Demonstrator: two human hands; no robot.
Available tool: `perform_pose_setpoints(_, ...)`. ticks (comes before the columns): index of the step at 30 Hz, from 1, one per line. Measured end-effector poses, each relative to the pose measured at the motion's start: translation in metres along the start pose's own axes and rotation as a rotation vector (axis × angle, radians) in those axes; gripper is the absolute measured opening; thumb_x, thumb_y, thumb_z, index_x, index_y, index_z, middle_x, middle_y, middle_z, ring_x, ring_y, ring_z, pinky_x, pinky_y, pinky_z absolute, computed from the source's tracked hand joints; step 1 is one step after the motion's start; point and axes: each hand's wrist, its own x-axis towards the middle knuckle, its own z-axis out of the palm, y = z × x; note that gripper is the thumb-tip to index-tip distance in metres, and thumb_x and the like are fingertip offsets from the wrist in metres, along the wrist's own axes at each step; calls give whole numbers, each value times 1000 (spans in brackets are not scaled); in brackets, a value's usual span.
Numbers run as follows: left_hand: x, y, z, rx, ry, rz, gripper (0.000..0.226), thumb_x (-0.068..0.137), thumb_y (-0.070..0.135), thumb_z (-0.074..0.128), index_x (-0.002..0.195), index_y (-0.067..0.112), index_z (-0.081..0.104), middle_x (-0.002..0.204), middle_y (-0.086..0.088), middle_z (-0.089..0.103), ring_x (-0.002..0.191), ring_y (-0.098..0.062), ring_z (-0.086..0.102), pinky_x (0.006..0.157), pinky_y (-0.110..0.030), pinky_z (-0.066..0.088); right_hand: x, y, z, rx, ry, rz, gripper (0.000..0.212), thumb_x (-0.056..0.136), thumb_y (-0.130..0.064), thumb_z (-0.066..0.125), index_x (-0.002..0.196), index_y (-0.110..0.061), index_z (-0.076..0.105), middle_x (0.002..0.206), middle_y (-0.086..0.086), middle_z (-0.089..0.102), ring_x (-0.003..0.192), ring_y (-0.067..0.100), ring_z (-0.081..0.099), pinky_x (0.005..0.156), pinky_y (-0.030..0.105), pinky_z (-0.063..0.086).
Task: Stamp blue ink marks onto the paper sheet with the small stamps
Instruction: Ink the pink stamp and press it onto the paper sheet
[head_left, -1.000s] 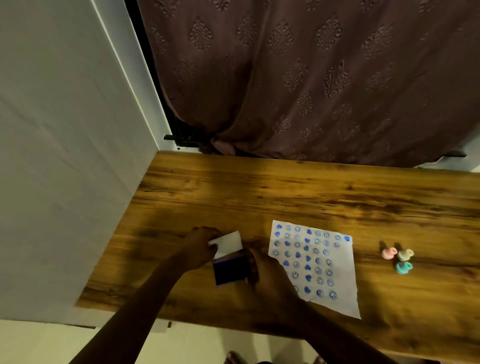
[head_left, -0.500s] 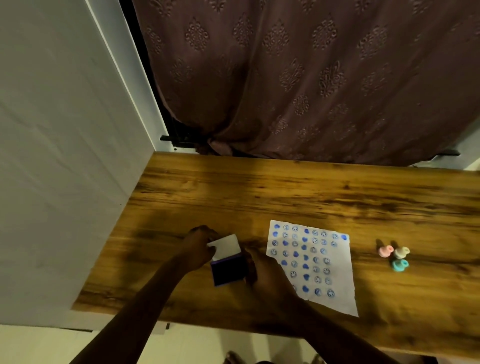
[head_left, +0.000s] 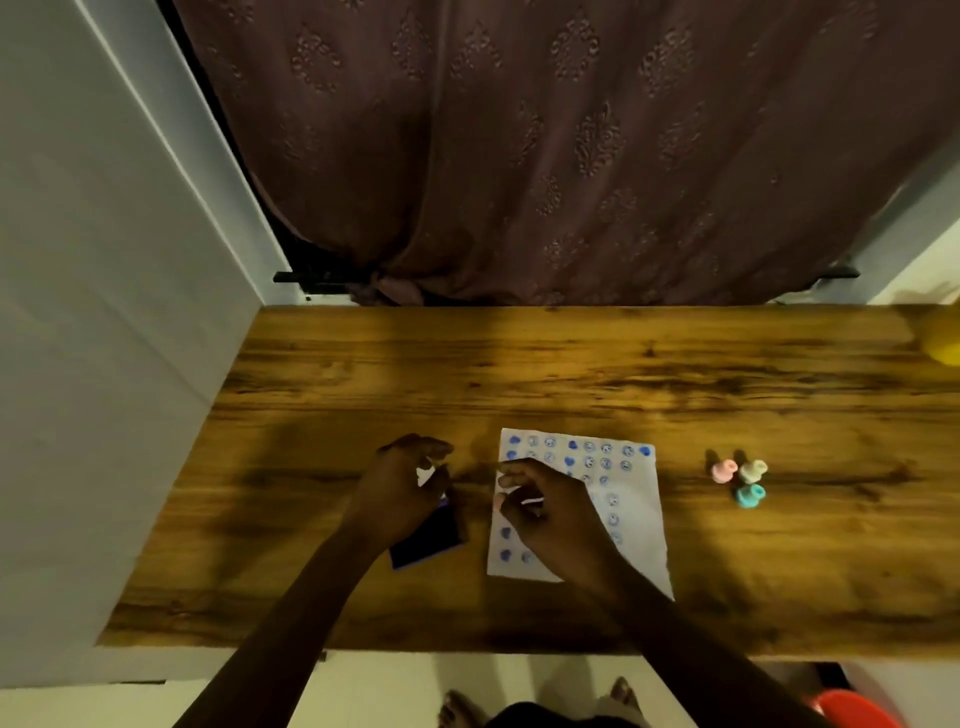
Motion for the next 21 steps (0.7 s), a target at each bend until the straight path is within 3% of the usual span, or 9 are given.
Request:
perform_pose_setpoints(1, 0, 11, 6, -17, -8, -2, 28, 94, 21, 73, 122, 23, 74, 120, 8, 73, 101, -9, 69, 86, -34, 61, -1, 3, -11, 2, 23, 6, 32, 95, -28, 69, 126, -33, 64, 116, -20, 70, 102, -6, 67, 86, 13, 54)
perform_pose_setpoints(5, -1, 46, 37, -102, -26, -5, 26, 95, 22, 73, 120, 26, 74, 115, 14, 70, 101, -2, 68, 76, -15, 54, -8, 19, -53, 33, 117, 16, 30, 93, -30, 72, 122, -30, 66, 113, -20, 71, 100, -10, 66, 81, 11, 55)
perform_pose_setpoints(9, 5, 82, 73, -143, -67, 50, 24, 94, 22, 74, 118, 25, 75, 117, 14, 71, 101, -7, 70, 81, -23, 59, -16, 38, -97, 32, 209, 28, 30, 91, -24, 74, 121, -26, 69, 109, -14, 74, 97, -6, 69, 77, 11, 56)
perform_pose_setpoints(15, 15, 119, 116, -208, -105, 58, 20, 94, 24, 75, 114, 29, 75, 119, 11, 74, 102, -10, 70, 85, -35, 63, -27, 61, -157, -117, 236, -11, 34, 91, -21, 73, 125, -22, 67, 112, -7, 74, 101, 6, 71, 86, 26, 60)
perform_pose_setpoints(17, 17, 129, 129, -201, -112, 60, 21, 94, 25, 75, 114, 30, 75, 120, 10, 74, 102, -10, 70, 86, -34, 63, -27, 69, -174, -173, 235, -5, 30, 90, -19, 73, 120, -22, 69, 107, -5, 75, 97, 11, 71, 83, 30, 61)
perform_pose_setpoints(19, 19, 136, 141, -190, -125, 64, 21, 95, 27, 74, 116, 30, 75, 122, 10, 74, 103, -9, 70, 88, -35, 63, -26, 77, -189, -319, 247, 5, 31, 89, -22, 72, 120, -23, 68, 110, -3, 75, 99, 16, 71, 81, 33, 60)
perform_pose_setpoints(21, 20, 142, 150, -172, -135, 66, 23, 95, 28, 73, 118, 30, 75, 123, 11, 73, 104, -8, 69, 89, -35, 62, -22, 84, -201, -528, 216, 52, 42, 91, -29, 69, 132, -24, 63, 124, 0, 70, 116, 21, 62, 87, 37, 58)
